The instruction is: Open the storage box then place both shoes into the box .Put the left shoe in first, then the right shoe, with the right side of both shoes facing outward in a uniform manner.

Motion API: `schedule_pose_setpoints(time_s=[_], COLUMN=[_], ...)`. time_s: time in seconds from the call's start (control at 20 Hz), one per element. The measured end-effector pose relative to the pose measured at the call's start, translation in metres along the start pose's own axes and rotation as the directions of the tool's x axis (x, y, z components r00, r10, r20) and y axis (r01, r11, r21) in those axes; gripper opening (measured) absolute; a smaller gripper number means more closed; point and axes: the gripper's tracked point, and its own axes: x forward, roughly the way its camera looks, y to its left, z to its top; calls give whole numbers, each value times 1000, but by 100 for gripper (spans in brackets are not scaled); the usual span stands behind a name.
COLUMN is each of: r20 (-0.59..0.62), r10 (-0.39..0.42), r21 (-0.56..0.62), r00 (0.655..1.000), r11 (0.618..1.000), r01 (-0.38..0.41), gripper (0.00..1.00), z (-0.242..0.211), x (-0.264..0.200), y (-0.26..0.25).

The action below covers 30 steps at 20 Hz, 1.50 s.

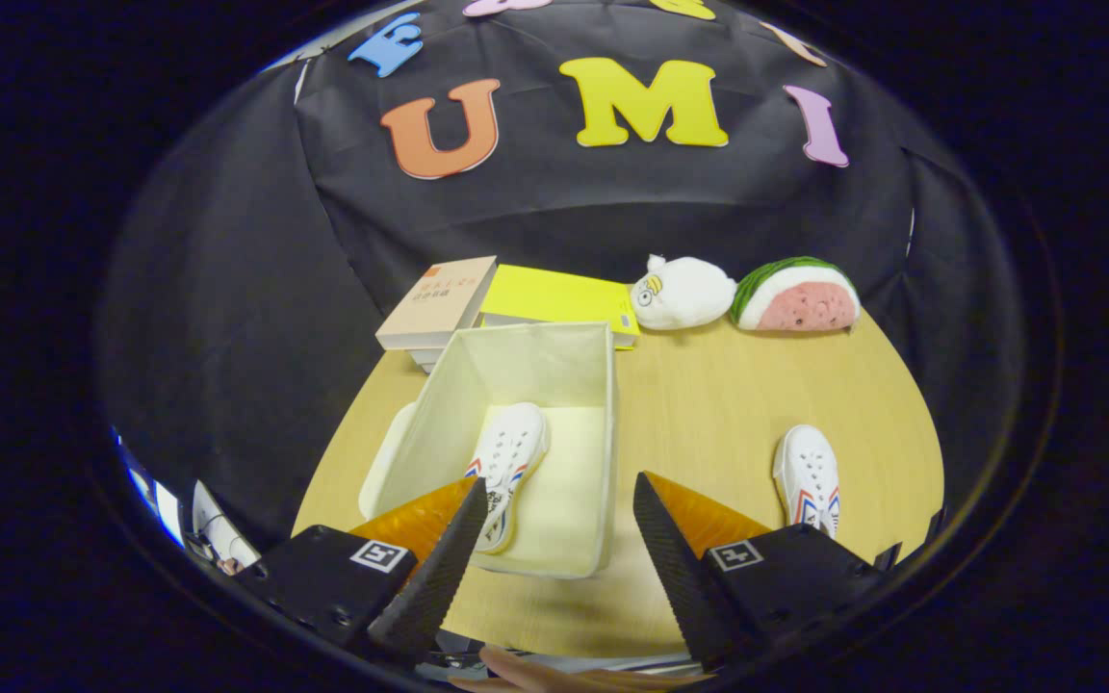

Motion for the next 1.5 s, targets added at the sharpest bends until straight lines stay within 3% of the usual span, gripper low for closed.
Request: schedule_pose_setpoints(time_s=[0.55, 0.9, 1.05, 1.5], r20=[36, -32, -116, -299], r10=[-98, -201, -228, -157], r21=[99, 130, 131, 103], r00=[995, 979, 967, 941], r11=[991, 970, 961, 975], r01=[94, 203, 242, 195], gripper=[98, 98, 99, 99], z=[-15, -40, -63, -106], x=[-20, -7, 10, 68], y=[-156, -257, -292, -313])
